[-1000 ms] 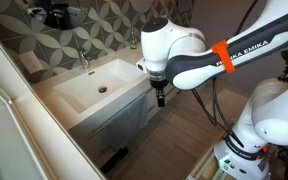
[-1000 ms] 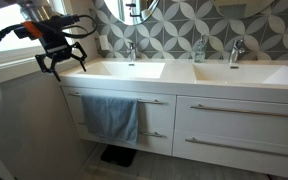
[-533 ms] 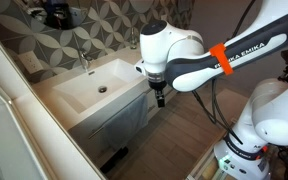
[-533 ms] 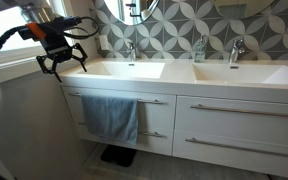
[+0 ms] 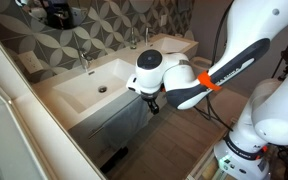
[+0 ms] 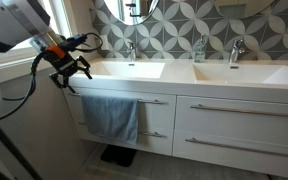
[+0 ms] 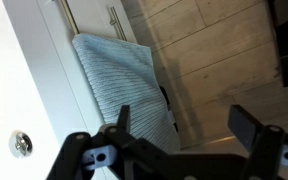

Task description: Put the towel on the counter

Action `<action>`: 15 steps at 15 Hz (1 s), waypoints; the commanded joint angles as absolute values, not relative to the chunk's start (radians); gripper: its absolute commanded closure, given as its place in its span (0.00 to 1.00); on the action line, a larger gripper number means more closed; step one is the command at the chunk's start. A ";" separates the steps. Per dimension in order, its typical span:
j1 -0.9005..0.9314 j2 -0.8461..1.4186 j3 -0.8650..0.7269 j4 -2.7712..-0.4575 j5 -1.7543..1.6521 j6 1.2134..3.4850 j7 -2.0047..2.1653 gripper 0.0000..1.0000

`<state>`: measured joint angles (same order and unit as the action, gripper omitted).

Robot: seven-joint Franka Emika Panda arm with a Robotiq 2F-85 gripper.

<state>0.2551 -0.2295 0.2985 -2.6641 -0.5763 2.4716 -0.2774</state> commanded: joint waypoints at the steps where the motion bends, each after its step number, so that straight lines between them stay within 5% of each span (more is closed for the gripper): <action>1: 0.207 -0.129 0.325 -2.651 -0.834 2.594 -0.120 0.00; 6: 0.150 -0.012 0.301 -2.597 -1.203 2.708 0.120 0.00; 15: 0.150 0.025 0.297 -2.569 -1.219 2.703 0.109 0.00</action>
